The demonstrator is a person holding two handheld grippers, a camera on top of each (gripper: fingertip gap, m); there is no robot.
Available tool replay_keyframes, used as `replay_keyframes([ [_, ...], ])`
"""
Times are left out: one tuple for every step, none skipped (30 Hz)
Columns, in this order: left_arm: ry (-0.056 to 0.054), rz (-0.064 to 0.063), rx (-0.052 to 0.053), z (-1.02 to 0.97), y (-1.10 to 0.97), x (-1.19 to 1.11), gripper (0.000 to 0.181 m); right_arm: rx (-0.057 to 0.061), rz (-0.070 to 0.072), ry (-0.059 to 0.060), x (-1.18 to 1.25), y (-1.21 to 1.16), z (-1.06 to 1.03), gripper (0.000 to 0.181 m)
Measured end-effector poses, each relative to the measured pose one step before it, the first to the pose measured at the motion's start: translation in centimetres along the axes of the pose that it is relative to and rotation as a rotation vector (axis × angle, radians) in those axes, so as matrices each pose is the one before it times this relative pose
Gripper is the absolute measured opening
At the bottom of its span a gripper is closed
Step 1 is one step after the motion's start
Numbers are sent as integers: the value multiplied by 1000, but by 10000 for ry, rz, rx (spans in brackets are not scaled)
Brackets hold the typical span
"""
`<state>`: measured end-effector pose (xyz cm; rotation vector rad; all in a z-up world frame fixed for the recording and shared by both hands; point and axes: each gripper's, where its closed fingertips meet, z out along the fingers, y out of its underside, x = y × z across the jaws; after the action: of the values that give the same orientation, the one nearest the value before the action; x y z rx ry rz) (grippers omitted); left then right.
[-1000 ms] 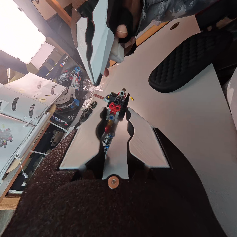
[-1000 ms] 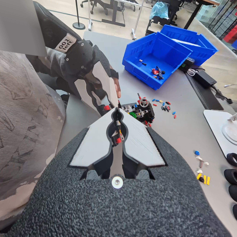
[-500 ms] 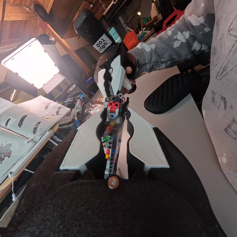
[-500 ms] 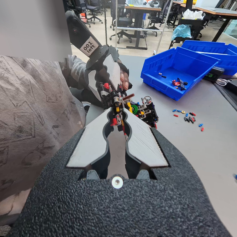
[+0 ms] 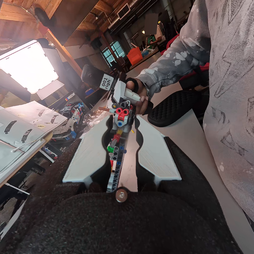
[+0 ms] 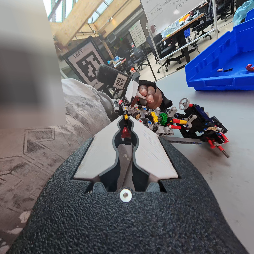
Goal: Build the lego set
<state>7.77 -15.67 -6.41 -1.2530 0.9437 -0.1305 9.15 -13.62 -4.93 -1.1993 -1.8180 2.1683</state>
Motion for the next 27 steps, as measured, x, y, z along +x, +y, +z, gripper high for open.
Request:
replay_keyframes([
  [39, -74, -156, 55, 220, 28, 34, 151, 255, -103, -21, -81, 217, 1],
  [61, -114, -263, 112, 336, 54, 40, 84, 181, -72, -52, -12, 320, 1],
  [32, -102, -240, 124, 283, 46, 42, 105, 132, -36, -72, -52, 383, 1],
  [48, 3, -171, 89, 160, 112, 43, 46, 120, -23, -74, 8, 409, 1],
  [7, 108, -39, -11, -60, 124, 37, 69, 124, 6, -30, -91, 334, 1],
  [-73, 135, 64, -100, -177, -31, 34, 80, 61, -2, -39, -184, 180, 1],
  [-42, 31, 82, -152, -208, -110, 33, 32, -49, 21, -59, -148, 101, 0],
  [17, -141, 148, -151, -277, -98, 33, 40, -190, 38, -93, -148, 109, 0],
  [7, -169, 218, -144, -372, -105, 32, 33, -228, 19, -139, -172, 102, 0],
  [-35, -36, 171, -103, -311, -107, 32, 57, -196, 5, -149, -186, 86, 0],
  [-47, 49, 131, -35, -278, -74, 31, 66, -48, -41, -128, -159, 24, 0],
  [2, -14, 101, -1, -198, -9, 31, 48, -8, -71, -111, -72, -14, 0],
  [21, -25, 23, 38, -55, 27, 31, 62, -33, -19, -3, -15, -79, 0],
  [82, -2, 8, 60, -18, 148, 31, -3, 12, -83, -59, 144, -92, 0],
  [95, -7, -2, 73, -5, 211, 31, -21, -30, -114, -92, 213, -124, 0],
  [69, 20, -21, 122, 22, 215, 31, -35, -11, -130, -83, 228, -143, 0],
  [86, 15, -42, 102, 53, 218, 31, -60, 0, -100, -56, 233, -138, 0],
  [121, 5, -38, 77, 19, 239, 31, -100, -34, -82, -94, 267, -106, 0],
  [93, 20, -60, 104, 35, 213, 31, -90, -31, -80, -78, 230, -115, 0],
  [63, 71, -77, 122, 61, 185, 31, -89, 7, -94, -58, 223, -136, 0],
  [64, 24, -58, 95, 86, 151, 31, -87, 48, -65, -18, 238, -126, 0],
  [27, -19, -35, 78, 104, 85, 31, -11, 107, -30, 75, 136, -113, 0],
  [40, 20, -50, 68, 111, 116, 30, -50, 34, -10, 66, 201, -83, 0],
  [16, 61, -45, 100, 53, 155, 30, -48, 121, -101, -31, 211, -103, 0],
  [-5, 37, -45, 86, 57, 114, 30, -5, 87, -66, 4, 159, -107, 0],
  [-49, 11, 33, -72, 10, -59, 30, 4, 91, -31, 66, 134, -113, 0],
  [-341, -90, 302, -631, -320, -674, 30, 268, 165, -154, -5, -264, -619, 0],
])
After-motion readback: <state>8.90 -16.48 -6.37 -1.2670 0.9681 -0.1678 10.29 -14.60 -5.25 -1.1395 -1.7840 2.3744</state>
